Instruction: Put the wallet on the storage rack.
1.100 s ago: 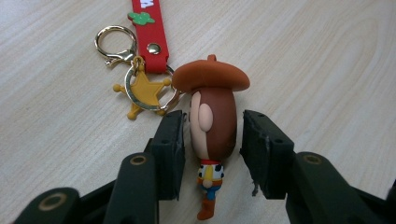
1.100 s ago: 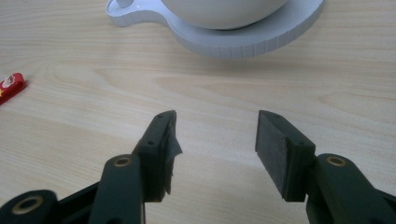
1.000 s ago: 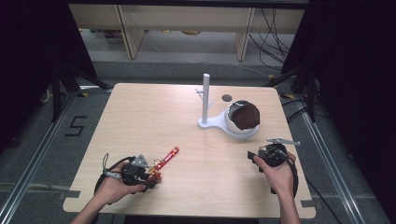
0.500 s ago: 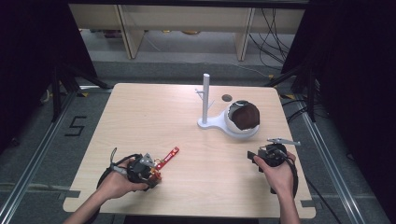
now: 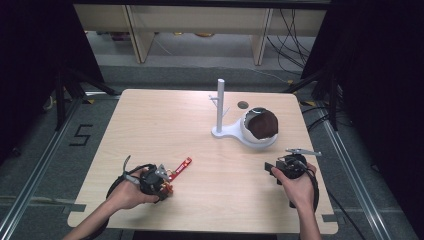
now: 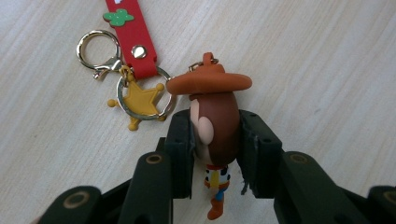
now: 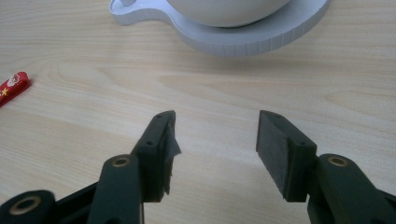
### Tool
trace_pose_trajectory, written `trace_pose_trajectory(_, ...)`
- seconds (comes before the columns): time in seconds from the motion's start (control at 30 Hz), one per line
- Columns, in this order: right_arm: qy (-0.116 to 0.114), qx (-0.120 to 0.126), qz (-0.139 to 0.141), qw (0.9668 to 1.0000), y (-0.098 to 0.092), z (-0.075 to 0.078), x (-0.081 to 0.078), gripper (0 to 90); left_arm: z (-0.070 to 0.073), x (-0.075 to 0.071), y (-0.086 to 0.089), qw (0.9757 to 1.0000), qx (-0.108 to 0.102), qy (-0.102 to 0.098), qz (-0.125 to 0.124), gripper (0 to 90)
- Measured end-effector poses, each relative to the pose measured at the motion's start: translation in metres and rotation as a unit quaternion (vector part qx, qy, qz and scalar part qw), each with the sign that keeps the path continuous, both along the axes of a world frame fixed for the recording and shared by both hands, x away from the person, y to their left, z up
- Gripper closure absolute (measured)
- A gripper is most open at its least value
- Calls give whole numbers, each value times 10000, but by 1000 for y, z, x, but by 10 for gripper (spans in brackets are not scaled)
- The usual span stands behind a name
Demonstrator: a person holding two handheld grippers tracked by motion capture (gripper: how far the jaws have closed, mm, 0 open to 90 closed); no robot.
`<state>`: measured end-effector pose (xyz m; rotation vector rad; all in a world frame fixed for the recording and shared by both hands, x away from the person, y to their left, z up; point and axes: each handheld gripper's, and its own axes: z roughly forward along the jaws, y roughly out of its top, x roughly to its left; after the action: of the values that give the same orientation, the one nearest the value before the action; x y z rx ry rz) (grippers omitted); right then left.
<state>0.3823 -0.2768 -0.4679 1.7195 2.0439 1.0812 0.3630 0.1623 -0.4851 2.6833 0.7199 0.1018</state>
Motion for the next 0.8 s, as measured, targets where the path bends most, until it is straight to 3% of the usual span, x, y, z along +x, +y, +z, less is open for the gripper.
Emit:
trace_pose_trajectory(0.17,9,-32,-10,10000,0,0,0,480,3,0,-2,9997,193,-37,-134,672)
trace_pose_trajectory(0.27,-1,-50,66,10000,0,-1,0,479,6,-1,-2,9998,138,-139,-100,673)
trace_pose_trajectory(0.43,32,1,-40,10000,1,-1,0,478,14,0,0,9989,-163,-441,-55,674)
trace_pose_trajectory(0.5,22,-3,-22,10000,0,-1,0,477,16,-1,0,9974,-476,-518,142,674)
trace_pose_trajectory(0.63,13,-20,-22,10000,0,-2,-1,477,24,0,3,9940,-787,-733,217,674)
trace_pose_trajectory(0.67,15,-15,-20,10000,0,-2,-1,477,26,1,3,9915,-923,-871,273,674)
trace_pose_trajectory(0.7,24,-7,-23,10000,0,-2,-1,477,28,1,3,9910,-948,-902,291,674)
trace_pose_trajectory(0.8,-40,-87,-64,9999,1,-3,0,477,34,3,3,9838,-1333,-1106,468,675)
